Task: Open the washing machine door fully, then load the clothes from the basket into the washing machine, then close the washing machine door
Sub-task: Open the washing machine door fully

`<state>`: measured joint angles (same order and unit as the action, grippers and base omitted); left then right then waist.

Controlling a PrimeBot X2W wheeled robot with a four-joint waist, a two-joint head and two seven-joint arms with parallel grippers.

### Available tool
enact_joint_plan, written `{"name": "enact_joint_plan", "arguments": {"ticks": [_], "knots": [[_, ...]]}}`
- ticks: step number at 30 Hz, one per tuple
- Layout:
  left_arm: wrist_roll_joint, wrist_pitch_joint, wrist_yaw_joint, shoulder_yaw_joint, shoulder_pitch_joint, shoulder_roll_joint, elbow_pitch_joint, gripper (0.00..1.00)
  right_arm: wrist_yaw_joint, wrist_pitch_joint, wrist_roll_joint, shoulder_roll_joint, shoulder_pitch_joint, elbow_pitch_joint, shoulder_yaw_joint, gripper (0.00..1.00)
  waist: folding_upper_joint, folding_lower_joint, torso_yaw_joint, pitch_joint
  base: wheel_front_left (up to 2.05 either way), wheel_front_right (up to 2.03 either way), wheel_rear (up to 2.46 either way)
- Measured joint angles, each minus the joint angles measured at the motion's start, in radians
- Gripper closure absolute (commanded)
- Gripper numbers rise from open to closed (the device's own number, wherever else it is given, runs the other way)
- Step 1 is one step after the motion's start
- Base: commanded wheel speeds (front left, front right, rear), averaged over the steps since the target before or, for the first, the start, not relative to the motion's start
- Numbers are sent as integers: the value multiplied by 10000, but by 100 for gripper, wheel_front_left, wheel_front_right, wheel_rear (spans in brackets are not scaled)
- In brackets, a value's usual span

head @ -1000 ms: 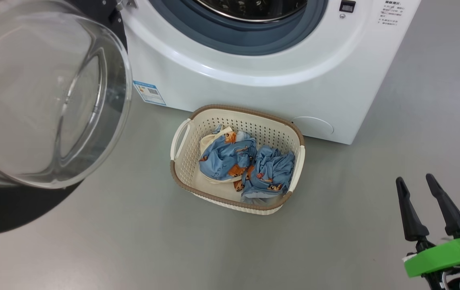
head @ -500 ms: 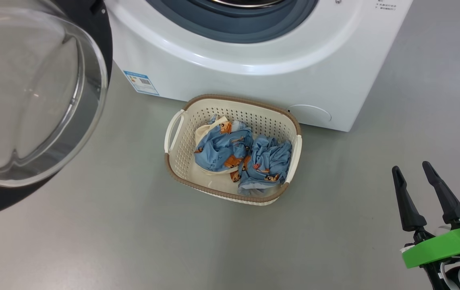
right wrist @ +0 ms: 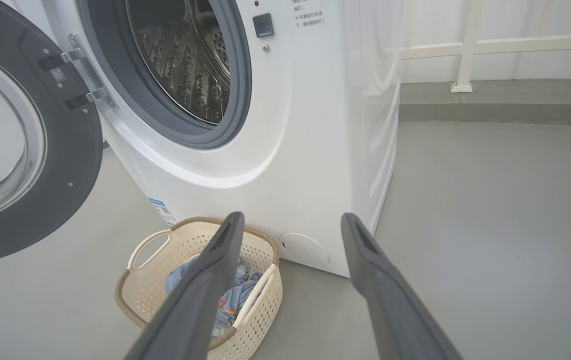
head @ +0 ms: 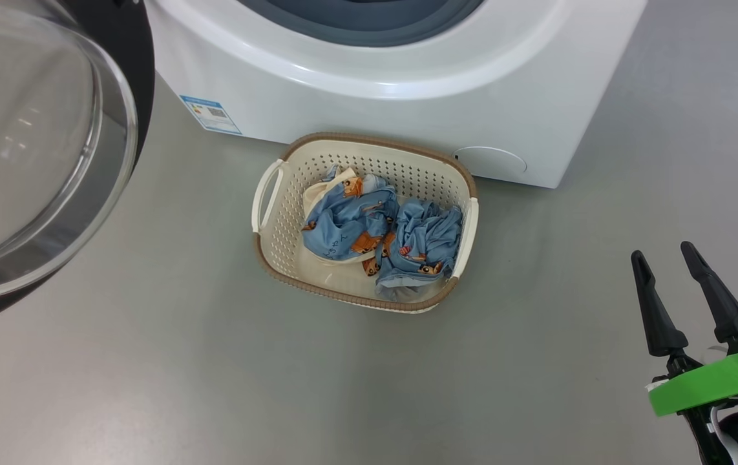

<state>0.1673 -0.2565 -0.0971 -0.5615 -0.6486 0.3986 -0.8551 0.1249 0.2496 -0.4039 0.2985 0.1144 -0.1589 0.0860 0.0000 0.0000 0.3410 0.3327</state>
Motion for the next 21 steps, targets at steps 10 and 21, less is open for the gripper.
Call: {"name": "enact_joint_plan", "arguments": {"ticks": [10, 21], "knots": [[-378, 0, 12, -211, -146, 104, -194, 100, 0, 0, 4, 25, -1, -6, -10, 0, 0, 0, -85, -22, 0, 0, 0], [-380, 0, -259, 2, -79, -77, -58, 100, 0, 0, 77, -157, -78, -58, -201, 0, 0, 0, -41, -535, 0, 0, 0]]}}
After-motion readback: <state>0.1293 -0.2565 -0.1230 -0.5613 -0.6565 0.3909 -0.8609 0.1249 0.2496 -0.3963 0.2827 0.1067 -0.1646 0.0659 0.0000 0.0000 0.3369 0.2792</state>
